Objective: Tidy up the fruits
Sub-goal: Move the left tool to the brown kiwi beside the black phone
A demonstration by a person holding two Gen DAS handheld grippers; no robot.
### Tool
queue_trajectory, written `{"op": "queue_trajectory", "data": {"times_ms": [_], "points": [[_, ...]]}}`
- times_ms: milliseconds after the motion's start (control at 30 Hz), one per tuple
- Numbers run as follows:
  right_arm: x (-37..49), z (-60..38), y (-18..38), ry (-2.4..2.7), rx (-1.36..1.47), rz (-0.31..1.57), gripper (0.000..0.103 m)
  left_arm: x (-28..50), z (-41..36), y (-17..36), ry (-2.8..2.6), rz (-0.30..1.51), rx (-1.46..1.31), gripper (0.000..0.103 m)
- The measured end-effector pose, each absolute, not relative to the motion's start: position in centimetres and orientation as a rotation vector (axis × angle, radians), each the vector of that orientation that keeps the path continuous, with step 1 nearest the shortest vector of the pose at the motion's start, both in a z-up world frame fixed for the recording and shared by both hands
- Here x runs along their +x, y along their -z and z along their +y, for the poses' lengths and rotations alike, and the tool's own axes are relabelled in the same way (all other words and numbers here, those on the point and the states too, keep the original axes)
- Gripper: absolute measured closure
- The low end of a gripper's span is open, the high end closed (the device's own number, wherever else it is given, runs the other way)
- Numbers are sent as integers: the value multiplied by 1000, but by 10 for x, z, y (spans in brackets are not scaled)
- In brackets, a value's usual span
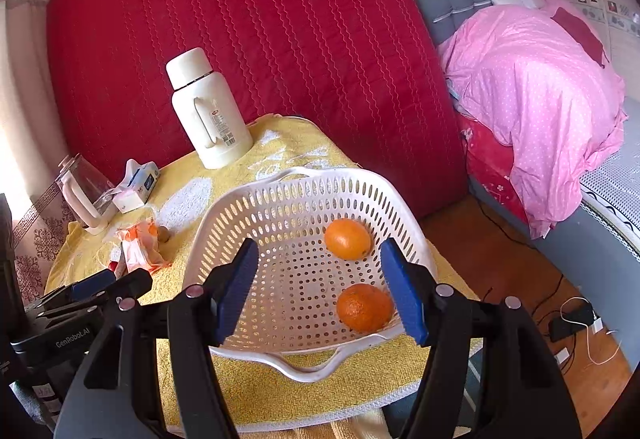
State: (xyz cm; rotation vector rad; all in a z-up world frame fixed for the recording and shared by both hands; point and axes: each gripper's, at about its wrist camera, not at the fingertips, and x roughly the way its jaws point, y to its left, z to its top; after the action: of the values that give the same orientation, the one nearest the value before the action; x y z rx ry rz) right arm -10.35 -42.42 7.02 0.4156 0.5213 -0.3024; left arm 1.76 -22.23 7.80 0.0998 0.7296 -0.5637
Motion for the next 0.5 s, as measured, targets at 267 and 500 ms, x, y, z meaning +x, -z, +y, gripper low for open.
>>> {"op": "queue_trajectory", "data": {"times_ms": [267, 500], "points": [[-103, -385, -78, 245, 320, 499, 38, 16, -185, -75, 457, 703, 87, 19], [-92, -340, -75, 149, 270, 530, 38, 23, -141, -75, 351, 707, 57, 19]]}}
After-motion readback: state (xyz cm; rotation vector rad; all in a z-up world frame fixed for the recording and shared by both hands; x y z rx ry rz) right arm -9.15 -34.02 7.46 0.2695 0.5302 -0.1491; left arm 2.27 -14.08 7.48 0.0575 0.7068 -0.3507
